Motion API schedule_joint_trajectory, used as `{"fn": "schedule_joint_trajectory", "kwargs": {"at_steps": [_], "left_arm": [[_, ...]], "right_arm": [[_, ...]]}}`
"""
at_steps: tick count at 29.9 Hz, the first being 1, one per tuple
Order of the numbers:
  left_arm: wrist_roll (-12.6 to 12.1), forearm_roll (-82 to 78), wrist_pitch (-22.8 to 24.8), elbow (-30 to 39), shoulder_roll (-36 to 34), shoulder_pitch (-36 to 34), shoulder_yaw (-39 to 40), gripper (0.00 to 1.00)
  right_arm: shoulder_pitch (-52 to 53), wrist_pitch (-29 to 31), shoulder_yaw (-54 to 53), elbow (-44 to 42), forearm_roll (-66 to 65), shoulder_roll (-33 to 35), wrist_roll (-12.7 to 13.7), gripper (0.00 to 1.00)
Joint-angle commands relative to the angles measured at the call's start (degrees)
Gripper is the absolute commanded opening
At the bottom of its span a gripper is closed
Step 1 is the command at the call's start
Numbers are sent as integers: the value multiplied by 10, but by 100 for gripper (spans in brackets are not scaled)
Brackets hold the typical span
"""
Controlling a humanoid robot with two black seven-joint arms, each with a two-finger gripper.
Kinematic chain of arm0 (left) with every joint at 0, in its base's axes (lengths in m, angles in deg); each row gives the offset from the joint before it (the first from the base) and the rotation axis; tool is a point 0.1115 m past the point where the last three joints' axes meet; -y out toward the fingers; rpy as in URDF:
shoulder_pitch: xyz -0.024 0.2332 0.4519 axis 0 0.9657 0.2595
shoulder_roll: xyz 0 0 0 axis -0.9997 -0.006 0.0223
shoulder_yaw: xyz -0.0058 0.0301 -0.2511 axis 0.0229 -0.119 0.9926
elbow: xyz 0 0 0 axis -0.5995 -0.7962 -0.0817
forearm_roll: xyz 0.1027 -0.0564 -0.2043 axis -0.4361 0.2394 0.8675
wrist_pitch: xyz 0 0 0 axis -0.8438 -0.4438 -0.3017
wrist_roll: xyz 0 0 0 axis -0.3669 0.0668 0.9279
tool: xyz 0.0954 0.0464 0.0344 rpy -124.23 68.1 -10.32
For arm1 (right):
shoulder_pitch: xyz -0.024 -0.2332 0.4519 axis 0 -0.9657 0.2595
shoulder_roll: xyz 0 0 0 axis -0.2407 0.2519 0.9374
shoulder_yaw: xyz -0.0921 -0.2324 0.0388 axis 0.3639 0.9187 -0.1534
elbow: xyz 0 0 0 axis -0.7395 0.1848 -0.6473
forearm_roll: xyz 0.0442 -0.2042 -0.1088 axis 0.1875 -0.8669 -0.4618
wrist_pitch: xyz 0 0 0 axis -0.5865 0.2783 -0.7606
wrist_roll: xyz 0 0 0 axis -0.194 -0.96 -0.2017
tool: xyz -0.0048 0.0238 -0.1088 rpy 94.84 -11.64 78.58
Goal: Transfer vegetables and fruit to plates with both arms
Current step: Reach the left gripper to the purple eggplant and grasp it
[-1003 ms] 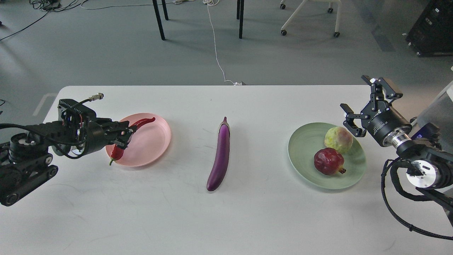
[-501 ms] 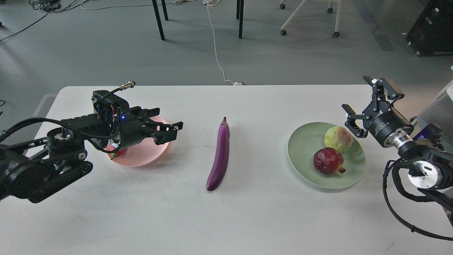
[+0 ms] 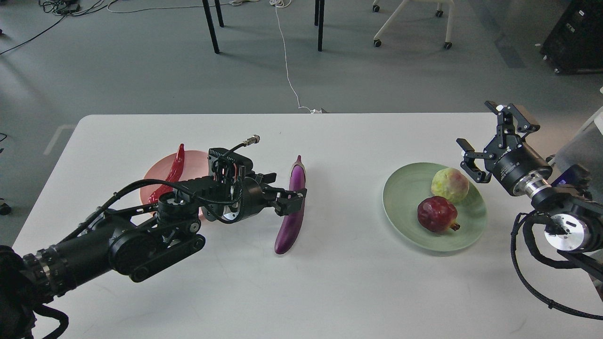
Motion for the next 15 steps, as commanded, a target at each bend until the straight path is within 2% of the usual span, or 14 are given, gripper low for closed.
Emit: {"fn": "schedule_joint_trajectory", "kwargs": {"at_steps": [1,5,9,10,15], "left_arm": [[0,3,-1,-20,16,0,-14,92],[-1,2,-1,-26,30,3,-15,89],[-1,0,2,-38,39,9,-16,78],[-1,0,3,-40,39,11,-16,72],[-2,-1,13,-39,37,19,-16,24]], "right_arm": [[-4,0,-1,0,0,3,0,97],[-7,0,0,0,0,4,0,97],[-7,0,-1,0,0,7,0,97],[-8,0,-1,0,0,8,0,97],[-8,1,-1,-1,0,9,0,97]]}}
